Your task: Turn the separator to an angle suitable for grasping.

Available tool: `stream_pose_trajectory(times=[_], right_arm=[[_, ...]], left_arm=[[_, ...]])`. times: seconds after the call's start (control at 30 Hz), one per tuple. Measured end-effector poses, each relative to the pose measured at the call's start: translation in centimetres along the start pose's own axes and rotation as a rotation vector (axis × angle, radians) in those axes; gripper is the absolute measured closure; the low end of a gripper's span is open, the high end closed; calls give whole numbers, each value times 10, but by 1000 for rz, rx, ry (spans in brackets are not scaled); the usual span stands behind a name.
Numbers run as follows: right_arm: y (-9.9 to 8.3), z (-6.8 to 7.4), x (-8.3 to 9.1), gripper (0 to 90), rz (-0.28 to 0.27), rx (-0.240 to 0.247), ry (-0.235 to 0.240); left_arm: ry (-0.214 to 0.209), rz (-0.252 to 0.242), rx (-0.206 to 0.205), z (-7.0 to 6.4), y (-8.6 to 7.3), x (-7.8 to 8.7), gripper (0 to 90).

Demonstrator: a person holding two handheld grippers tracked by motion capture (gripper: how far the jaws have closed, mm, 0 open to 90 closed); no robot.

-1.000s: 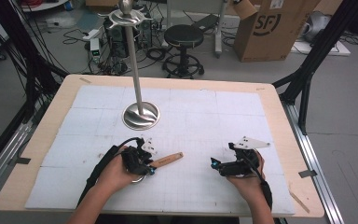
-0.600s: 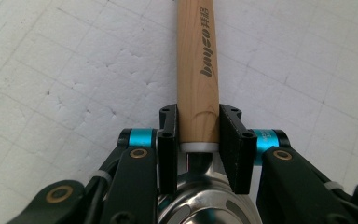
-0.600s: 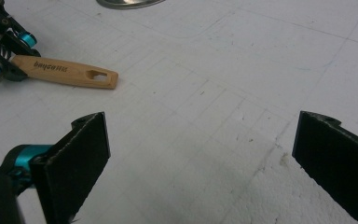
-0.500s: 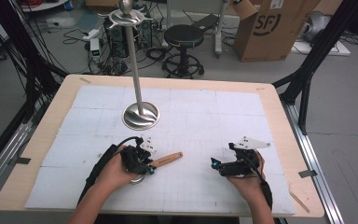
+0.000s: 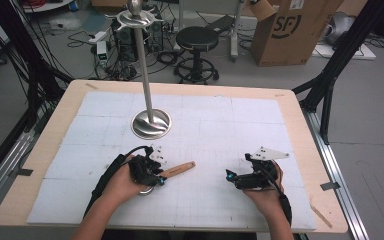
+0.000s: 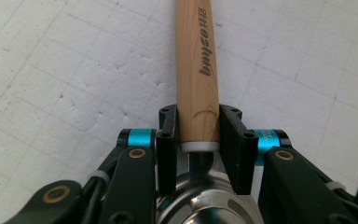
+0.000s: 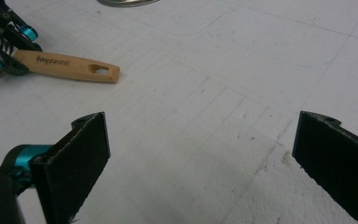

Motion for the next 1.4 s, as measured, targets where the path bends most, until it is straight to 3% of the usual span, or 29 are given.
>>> stream_pose_trajectory(times=[0.37,0.6,0.77,0.9,1.03,1.17,1.2,1.4], right_arm=[[0,0,0,29,1,-1,0],[0,1,-1,29,1,3,1],[-1,0,-1,29,4,-1,1],[-1,0,-1,29,8,-1,2],[-1,1,-2,29,8,-4,1],[-2,1,-2,29,9,2,2],[-2,1,-2,29,9,2,2],[-2,1,-2,29,12,-2,0]], left_arm=[[-1,1,3,1,-1,0,682],[12,-11,-20,-1,0,1,695],[19,-35,-12,1,1,5,707],[2,-65,13,4,0,11,709],[-3,-46,4,4,-2,12,709],[-33,-43,23,4,-2,11,708],[-51,-42,47,5,-2,11,706],[-76,-7,45,2,-3,6,686]])
Point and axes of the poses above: each handheld gripper's, and its own axes: x roughly backward along the jaws, y roughly out of its top, z roughly to its left, the point moved 5 cm from there along -x, roughly forward along the jaws, and after that the axes turned 5 degrees about -x, right-handed, at the moved point
